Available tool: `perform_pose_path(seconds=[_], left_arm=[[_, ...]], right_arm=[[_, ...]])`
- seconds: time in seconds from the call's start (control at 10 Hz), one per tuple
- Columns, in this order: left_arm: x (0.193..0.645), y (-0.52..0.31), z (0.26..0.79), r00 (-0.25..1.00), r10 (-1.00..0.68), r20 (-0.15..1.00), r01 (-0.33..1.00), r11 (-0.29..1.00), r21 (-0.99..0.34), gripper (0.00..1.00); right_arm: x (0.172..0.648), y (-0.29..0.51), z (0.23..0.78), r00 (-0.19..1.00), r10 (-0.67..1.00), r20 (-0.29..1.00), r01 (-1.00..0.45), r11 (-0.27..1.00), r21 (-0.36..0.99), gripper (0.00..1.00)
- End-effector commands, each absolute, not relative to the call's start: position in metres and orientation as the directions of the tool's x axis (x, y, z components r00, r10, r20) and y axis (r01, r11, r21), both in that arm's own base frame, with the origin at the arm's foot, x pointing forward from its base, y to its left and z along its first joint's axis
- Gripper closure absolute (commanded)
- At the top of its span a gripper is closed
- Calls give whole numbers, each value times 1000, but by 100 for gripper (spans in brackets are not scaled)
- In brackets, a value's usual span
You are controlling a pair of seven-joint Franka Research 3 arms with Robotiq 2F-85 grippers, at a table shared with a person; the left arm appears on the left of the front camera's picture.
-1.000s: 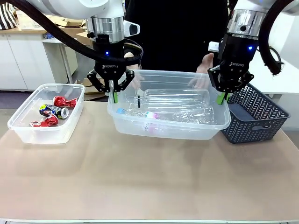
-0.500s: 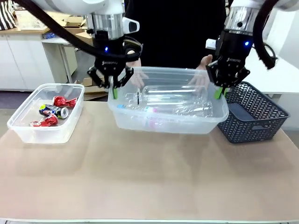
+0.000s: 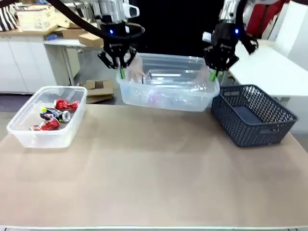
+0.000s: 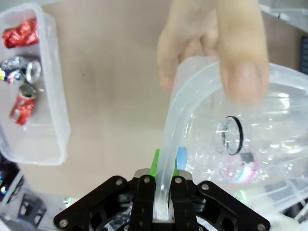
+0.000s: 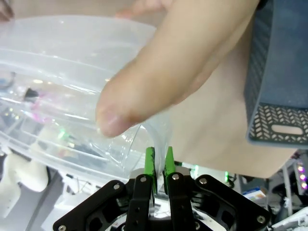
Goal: Sort the waste into each basket.
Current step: Offer the picked Organizing box to the human.
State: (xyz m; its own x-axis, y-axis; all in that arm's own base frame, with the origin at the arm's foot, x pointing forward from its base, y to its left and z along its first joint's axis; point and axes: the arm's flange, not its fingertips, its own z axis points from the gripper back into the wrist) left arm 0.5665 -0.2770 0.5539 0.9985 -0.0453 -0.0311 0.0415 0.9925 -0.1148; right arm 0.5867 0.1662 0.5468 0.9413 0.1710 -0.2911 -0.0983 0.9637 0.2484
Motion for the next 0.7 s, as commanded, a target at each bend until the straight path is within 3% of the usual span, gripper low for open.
perform_pose_path(seconds=[0.0, 0.2, 0.3, 0.6], left_arm=[[595, -287, 553, 996, -84, -35, 82, 995, -65, 95], [608, -288, 530, 993, -65, -100, 57, 995, -83, 95], [586, -287, 537, 996, -62, -68, 55, 994, -93, 95], [586, -287, 537, 996, -62, -68, 55, 994, -93, 95]], right_arm=[[599, 157, 553, 930, 223, -291, -133, 945, 298, 92], [596, 164, 543, 941, 171, -293, -95, 962, 256, 92], [596, 164, 543, 941, 171, -293, -95, 962, 256, 92], [596, 164, 543, 941, 171, -293, -95, 962, 256, 92]])
